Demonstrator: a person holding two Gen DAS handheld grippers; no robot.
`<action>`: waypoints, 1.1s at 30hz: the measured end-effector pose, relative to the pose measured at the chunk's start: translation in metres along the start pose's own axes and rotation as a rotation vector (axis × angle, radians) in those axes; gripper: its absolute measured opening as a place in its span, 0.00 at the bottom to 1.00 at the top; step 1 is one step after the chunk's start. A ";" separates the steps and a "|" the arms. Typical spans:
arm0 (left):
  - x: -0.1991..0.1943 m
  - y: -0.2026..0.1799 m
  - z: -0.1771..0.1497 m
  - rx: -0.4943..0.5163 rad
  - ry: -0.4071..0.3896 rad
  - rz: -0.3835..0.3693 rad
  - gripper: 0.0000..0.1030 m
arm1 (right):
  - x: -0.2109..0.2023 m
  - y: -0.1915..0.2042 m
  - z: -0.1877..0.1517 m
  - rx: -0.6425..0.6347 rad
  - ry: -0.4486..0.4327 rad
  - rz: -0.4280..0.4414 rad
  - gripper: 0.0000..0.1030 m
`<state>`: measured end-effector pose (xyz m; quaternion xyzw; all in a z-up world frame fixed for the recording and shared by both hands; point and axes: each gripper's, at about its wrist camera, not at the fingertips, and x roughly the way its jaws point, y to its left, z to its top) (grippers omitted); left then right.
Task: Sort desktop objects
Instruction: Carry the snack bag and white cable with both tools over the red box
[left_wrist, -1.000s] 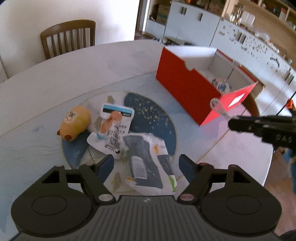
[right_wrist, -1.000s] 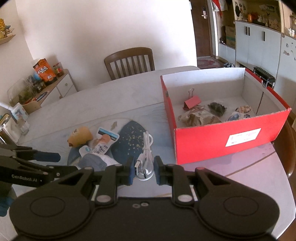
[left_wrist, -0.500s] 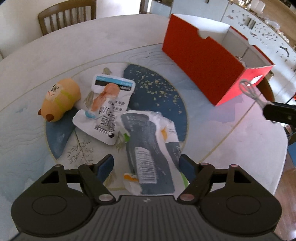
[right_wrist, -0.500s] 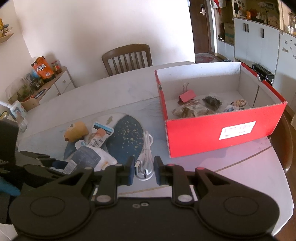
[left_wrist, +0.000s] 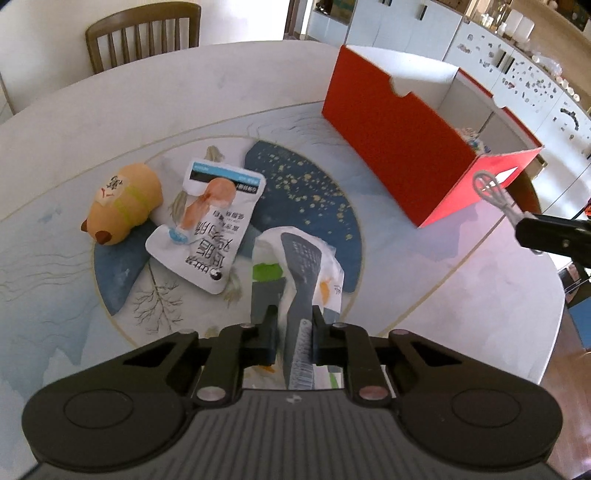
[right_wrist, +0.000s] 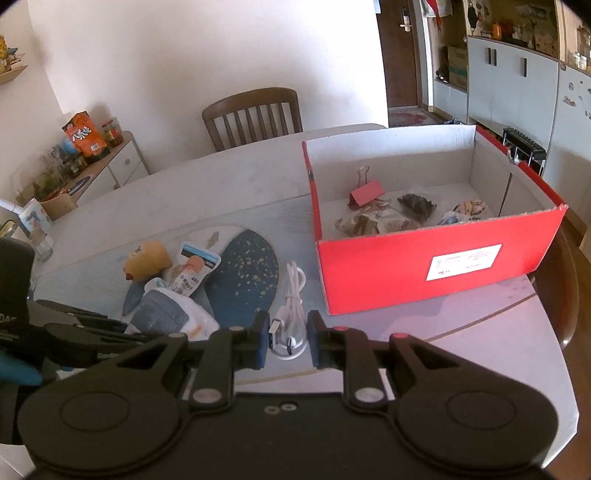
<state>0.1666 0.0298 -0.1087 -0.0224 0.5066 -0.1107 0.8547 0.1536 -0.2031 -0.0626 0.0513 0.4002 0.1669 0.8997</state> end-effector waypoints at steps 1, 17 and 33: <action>-0.002 -0.002 0.001 -0.001 -0.003 -0.005 0.14 | -0.001 -0.001 0.001 0.000 -0.002 0.000 0.20; -0.043 -0.056 0.046 0.029 -0.115 -0.111 0.14 | -0.019 -0.038 0.018 0.004 -0.033 -0.027 0.20; -0.045 -0.116 0.096 0.096 -0.200 -0.145 0.14 | -0.029 -0.090 0.047 0.005 -0.061 -0.038 0.20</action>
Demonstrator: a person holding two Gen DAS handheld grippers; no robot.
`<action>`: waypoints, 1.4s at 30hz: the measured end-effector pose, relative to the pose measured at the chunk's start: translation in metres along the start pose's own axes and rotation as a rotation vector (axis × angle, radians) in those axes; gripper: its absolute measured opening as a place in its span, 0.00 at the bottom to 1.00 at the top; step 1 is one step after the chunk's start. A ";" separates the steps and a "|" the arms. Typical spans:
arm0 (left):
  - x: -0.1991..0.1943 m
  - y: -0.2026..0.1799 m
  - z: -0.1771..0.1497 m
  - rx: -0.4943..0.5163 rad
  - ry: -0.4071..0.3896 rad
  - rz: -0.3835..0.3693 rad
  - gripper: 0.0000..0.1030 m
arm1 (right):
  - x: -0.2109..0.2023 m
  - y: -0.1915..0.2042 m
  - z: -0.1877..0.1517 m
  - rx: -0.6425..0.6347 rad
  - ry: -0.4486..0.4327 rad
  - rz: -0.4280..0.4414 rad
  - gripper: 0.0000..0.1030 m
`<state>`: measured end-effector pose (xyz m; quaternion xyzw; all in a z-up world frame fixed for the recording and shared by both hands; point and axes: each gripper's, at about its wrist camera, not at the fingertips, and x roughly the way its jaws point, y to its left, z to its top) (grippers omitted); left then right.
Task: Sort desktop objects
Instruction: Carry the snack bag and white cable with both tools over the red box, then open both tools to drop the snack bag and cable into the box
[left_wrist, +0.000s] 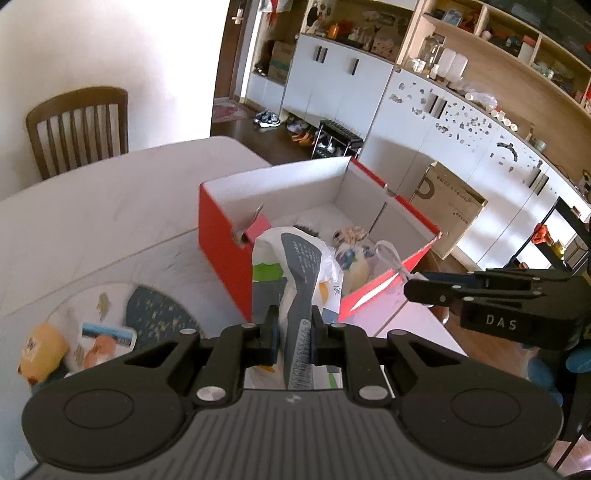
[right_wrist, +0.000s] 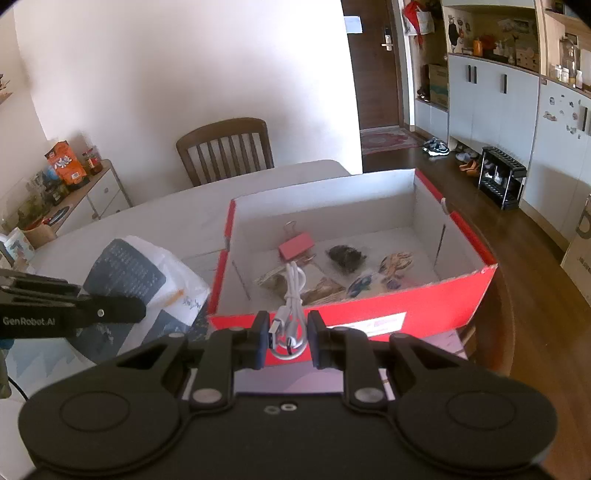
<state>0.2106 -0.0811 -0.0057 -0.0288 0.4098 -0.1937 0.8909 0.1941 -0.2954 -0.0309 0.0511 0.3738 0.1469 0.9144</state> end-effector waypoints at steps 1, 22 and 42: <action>0.002 -0.003 0.003 0.004 -0.003 0.000 0.14 | 0.001 -0.003 0.002 0.001 0.000 0.000 0.20; 0.075 -0.032 0.062 0.055 0.001 0.067 0.14 | 0.034 -0.059 0.040 -0.007 0.005 -0.030 0.20; 0.147 -0.037 0.060 0.115 0.120 0.135 0.14 | 0.107 -0.064 0.050 -0.045 0.110 -0.056 0.20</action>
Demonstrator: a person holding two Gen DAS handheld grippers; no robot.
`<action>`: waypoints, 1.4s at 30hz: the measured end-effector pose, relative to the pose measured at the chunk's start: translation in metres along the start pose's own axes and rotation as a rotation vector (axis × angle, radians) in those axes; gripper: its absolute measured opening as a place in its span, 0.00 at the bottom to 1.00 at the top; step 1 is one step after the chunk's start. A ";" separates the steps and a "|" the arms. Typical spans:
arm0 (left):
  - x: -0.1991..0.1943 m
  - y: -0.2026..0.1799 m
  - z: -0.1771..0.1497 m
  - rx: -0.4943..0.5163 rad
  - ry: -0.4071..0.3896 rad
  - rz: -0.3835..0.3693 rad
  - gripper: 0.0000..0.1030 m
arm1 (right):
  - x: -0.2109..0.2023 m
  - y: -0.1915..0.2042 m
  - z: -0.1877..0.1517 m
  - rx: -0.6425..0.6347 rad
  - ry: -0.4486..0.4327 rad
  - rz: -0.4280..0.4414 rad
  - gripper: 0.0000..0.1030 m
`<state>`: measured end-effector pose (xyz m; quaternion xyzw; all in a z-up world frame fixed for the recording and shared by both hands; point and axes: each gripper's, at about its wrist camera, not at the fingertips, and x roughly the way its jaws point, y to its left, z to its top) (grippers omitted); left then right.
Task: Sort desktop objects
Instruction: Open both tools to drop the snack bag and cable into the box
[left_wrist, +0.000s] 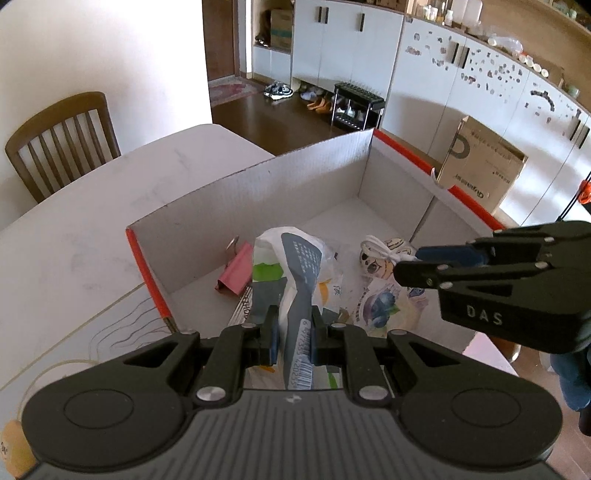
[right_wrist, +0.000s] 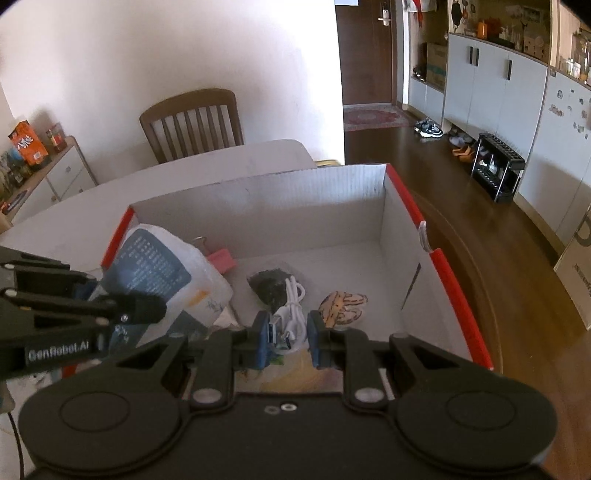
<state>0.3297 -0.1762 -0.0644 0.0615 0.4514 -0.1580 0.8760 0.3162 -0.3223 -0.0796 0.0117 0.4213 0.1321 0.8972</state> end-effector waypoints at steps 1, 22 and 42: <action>0.002 0.000 0.000 0.003 0.003 0.002 0.14 | 0.002 -0.001 0.001 -0.002 0.002 -0.001 0.20; 0.030 -0.005 -0.004 0.033 0.083 -0.004 0.14 | 0.041 -0.015 0.006 -0.016 0.105 -0.006 0.26; 0.018 -0.015 -0.011 0.054 0.074 -0.066 0.49 | 0.021 -0.034 0.003 0.043 0.085 0.046 0.59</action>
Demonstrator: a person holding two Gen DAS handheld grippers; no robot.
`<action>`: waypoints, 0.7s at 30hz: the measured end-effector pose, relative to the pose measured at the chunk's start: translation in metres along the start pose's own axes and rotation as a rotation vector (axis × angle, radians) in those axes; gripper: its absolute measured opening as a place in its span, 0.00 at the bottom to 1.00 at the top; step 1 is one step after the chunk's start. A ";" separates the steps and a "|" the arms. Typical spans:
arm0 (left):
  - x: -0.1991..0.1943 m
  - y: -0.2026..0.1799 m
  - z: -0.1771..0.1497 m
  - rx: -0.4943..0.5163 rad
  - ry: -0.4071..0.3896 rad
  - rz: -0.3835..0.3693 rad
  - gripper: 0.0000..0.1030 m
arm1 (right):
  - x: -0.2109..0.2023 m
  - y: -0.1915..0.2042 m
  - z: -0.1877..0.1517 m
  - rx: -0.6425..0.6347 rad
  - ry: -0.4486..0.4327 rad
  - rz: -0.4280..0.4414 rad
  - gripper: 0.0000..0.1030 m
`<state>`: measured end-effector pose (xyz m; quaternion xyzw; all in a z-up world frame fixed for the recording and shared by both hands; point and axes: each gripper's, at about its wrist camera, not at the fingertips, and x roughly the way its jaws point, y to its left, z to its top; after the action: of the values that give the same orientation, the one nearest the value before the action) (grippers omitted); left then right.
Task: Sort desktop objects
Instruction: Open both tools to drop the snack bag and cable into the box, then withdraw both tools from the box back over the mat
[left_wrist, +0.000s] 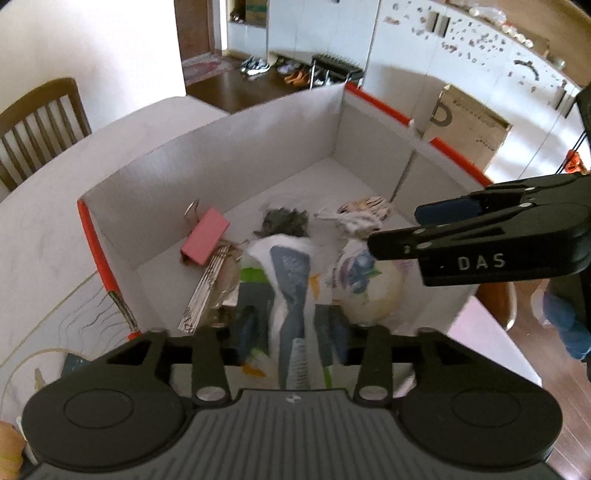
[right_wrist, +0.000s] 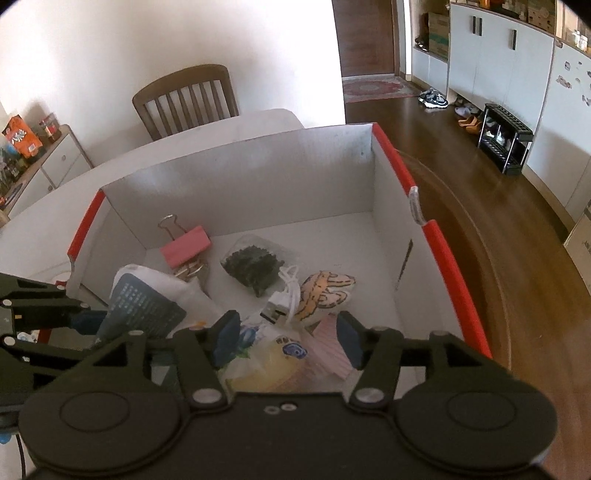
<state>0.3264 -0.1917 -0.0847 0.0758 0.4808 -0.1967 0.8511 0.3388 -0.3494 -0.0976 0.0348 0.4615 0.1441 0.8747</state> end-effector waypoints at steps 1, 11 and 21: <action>-0.003 -0.002 0.000 0.004 -0.010 0.002 0.63 | -0.002 0.000 -0.001 0.004 -0.003 0.001 0.60; -0.027 -0.001 -0.005 -0.023 -0.083 0.021 0.69 | -0.026 0.001 -0.003 0.005 -0.037 0.050 0.63; -0.053 0.005 -0.011 -0.071 -0.138 0.043 0.69 | -0.048 0.011 -0.005 -0.026 -0.076 0.078 0.64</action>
<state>0.2950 -0.1694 -0.0458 0.0422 0.4259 -0.1661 0.8884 0.3063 -0.3531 -0.0600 0.0470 0.4243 0.1827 0.8856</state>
